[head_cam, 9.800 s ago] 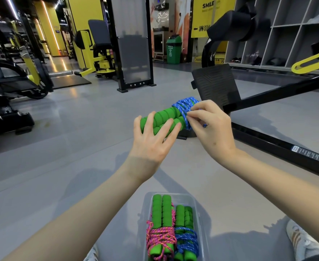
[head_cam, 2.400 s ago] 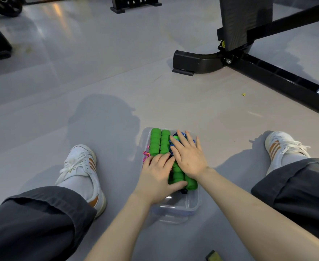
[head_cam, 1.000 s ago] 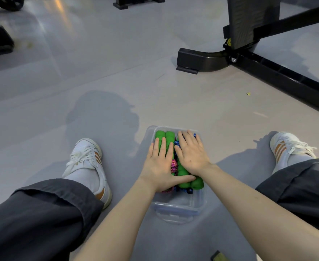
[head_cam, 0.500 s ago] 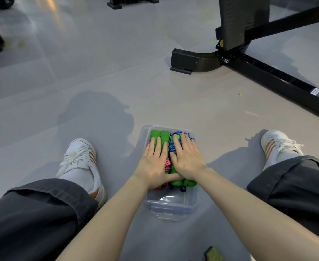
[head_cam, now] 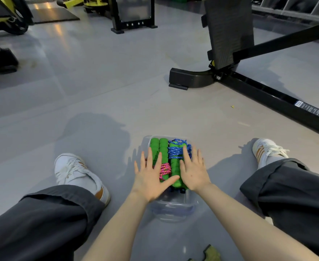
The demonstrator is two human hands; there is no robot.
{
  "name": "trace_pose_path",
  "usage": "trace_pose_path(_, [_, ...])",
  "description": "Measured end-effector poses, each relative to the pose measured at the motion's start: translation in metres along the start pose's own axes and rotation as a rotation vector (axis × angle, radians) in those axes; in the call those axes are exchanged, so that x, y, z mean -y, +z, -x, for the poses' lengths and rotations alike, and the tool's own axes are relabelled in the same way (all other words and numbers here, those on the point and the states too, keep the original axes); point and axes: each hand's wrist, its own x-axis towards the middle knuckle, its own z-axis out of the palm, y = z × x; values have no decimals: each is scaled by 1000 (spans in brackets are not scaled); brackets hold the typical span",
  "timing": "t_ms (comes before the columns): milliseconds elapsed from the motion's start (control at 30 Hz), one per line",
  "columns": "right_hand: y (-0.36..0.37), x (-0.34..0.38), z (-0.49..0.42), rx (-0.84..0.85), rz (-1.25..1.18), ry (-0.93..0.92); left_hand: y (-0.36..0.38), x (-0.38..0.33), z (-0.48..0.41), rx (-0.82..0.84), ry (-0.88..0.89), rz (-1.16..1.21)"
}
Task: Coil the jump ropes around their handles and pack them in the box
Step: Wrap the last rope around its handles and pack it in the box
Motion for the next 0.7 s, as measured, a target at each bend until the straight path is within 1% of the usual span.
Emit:
trace_pose_path(67, [2,-4,7,-9,-23,28,2,2,2,12,-37,76])
trace_pose_path(133, [2,-1,11,-5,-163,24,6,4,3,10,-35,135])
trace_pose_path(233, [3,5,13,-25,-368,65,10,3,3,-57,-7,68])
trace_pose_path(333, [13,4,15,-36,-405,66,11,3,6,-67,40,35])
trace_pose_path(433, [20,0,18,-65,-470,21,14,10,7,-40,77,144])
trace_pose_path(533, [20,1,20,-113,-540,-8,15,11,10,-109,97,196])
trace_pose_path(700, [1,10,9,-172,-536,-64,5,5,11,-253,59,350])
